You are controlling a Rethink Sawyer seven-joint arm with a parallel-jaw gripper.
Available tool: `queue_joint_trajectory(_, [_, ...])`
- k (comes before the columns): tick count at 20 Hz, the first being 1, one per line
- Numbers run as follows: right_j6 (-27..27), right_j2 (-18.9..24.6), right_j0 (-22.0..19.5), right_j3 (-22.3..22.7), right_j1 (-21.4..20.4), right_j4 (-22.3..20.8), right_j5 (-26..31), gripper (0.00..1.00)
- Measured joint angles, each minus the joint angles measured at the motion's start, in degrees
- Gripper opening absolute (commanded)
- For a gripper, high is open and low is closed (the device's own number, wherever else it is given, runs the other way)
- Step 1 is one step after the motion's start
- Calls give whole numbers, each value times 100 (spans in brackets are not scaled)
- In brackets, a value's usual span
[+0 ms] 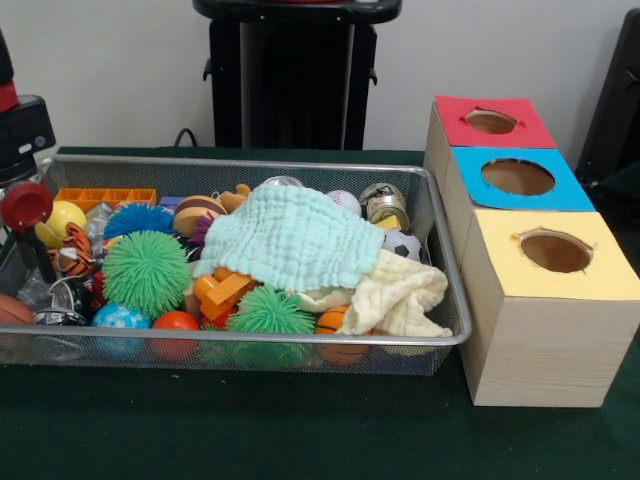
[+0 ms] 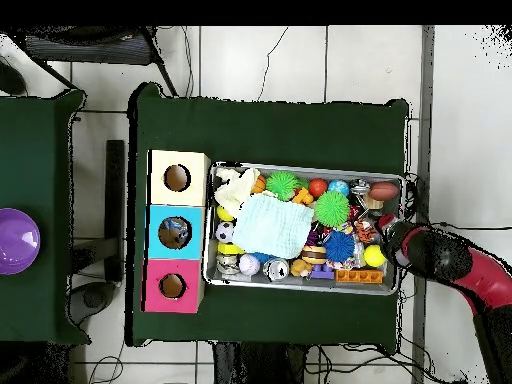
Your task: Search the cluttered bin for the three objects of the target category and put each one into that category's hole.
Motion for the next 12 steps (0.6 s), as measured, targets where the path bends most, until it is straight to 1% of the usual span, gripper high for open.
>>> queue_joint_trajectory(2, [0, -83, 106, -45, -43, -28, 96, 100])
queue_joint_trajectory(3, [0, -175, 278, -113, -117, -86, 297, 100])
queue_joint_trajectory(6, [0, -244, 500, -208, -201, -153, 615, 100])
queue_joint_trajectory(7, [0, -263, 662, -274, -262, -201, 868, 100])
queue_joint_trajectory(8, [0, -266, 742, -306, -291, -224, 983, 100])
queue_joint_trajectory(12, [0, -265, 945, -406, -352, -311, 1180, 100])
